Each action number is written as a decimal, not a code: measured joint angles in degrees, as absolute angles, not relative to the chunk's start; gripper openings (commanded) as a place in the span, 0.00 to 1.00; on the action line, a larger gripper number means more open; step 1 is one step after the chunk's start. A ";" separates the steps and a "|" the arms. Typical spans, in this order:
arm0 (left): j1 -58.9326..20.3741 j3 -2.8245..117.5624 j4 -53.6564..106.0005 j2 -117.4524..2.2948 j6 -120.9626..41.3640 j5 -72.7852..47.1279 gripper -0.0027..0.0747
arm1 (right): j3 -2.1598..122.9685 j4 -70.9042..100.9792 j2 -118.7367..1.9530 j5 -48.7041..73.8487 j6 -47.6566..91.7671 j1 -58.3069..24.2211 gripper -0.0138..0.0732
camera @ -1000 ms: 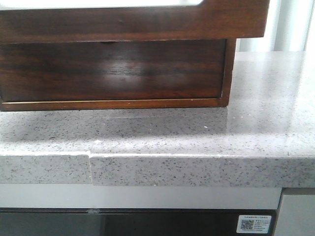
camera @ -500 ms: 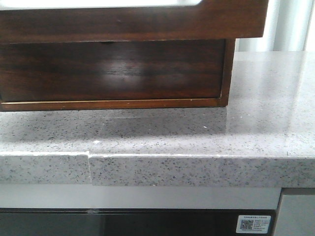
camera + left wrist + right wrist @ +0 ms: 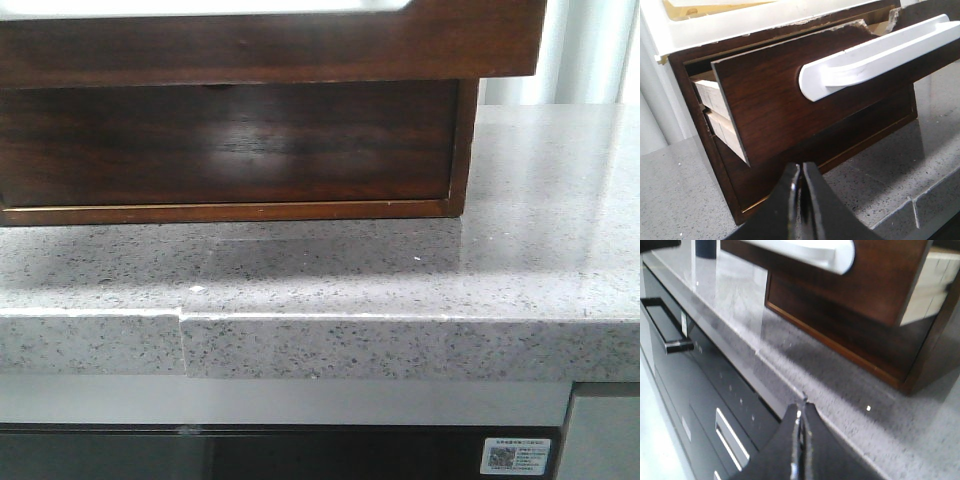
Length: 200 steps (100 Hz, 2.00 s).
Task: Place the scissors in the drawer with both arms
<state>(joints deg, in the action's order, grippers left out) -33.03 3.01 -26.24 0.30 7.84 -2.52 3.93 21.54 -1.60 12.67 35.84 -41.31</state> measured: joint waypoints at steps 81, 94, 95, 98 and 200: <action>-10.49 -0.09 0.00 0.30 -7.44 0.00 0.01 | 2.07 21.67 -1.60 12.71 35.84 -41.31 0.08; -4.97 -0.09 0.85 0.30 -7.57 -2.22 0.01 | 2.07 21.67 -1.60 12.71 35.84 -41.31 0.08; -4.76 -0.09 0.99 0.30 -7.57 -2.69 0.01 | 2.07 21.67 -1.60 12.71 35.84 -41.31 0.08; -4.06 -0.09 1.16 0.30 -7.05 -3.66 0.01 | 2.07 21.67 -1.60 12.71 35.84 -41.31 0.08; -2.32 -0.09 1.72 0.30 -2.09 -18.97 0.01 | 2.07 21.67 -1.60 12.71 35.84 -41.31 0.08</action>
<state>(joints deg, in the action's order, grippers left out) -2.32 -0.09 1.72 0.30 -2.09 -18.97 2.07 21.67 -1.60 12.71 35.84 -41.31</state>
